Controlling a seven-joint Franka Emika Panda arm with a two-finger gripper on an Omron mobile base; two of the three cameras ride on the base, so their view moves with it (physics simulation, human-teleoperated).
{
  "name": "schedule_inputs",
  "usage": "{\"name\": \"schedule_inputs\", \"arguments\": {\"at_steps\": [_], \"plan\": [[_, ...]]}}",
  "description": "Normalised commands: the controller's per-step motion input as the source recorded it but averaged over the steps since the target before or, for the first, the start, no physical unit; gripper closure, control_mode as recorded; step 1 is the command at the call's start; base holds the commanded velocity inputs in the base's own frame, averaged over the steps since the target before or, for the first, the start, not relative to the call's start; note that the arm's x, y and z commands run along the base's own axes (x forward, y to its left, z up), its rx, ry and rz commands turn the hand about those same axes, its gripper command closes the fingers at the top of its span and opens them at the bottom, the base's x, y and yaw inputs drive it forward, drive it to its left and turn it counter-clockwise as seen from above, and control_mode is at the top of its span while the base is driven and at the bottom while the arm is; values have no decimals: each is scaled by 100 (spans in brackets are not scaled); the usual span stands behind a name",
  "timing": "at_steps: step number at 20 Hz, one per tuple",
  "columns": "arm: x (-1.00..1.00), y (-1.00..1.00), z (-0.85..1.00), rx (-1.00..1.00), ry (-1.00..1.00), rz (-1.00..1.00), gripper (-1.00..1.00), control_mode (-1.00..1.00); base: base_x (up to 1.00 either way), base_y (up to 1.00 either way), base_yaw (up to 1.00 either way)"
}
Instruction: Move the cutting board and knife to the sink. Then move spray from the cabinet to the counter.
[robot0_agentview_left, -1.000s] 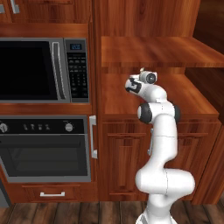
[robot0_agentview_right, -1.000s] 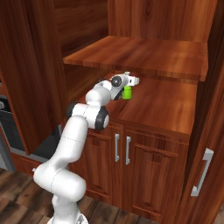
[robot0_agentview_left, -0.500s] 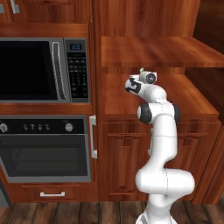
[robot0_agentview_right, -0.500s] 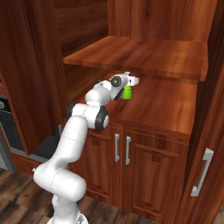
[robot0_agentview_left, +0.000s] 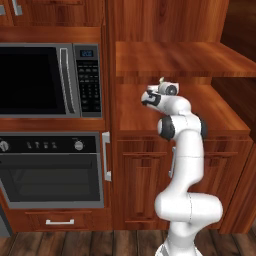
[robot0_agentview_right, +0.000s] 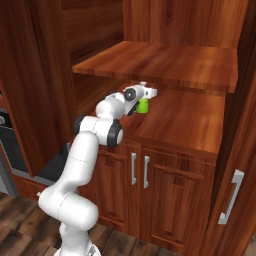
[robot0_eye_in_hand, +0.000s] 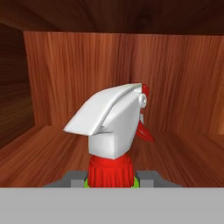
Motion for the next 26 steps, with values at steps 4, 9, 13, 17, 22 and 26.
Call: {"name": "schedule_inputs", "arguments": {"at_steps": [4, 9, 13, 17, 22, 26], "plan": [[-18, 0, 0, 0, -8, 0, 100, -100, 0, 0, 0], [-16, 0, 0, 0, -7, 0, 100, -100, 0, 0, 0], [-21, 0, 0, 0, -4, 0, 100, -100, 0, 0, 0], [-29, 0, 0, 0, 0, 0, 100, -100, 0, 0, 0], [-34, 0, 0, 0, 0, 0, 100, -100, 0, 0, 0], [-36, 0, 0, 0, -2, 0, 100, -100, 0, 0, 0]]}}
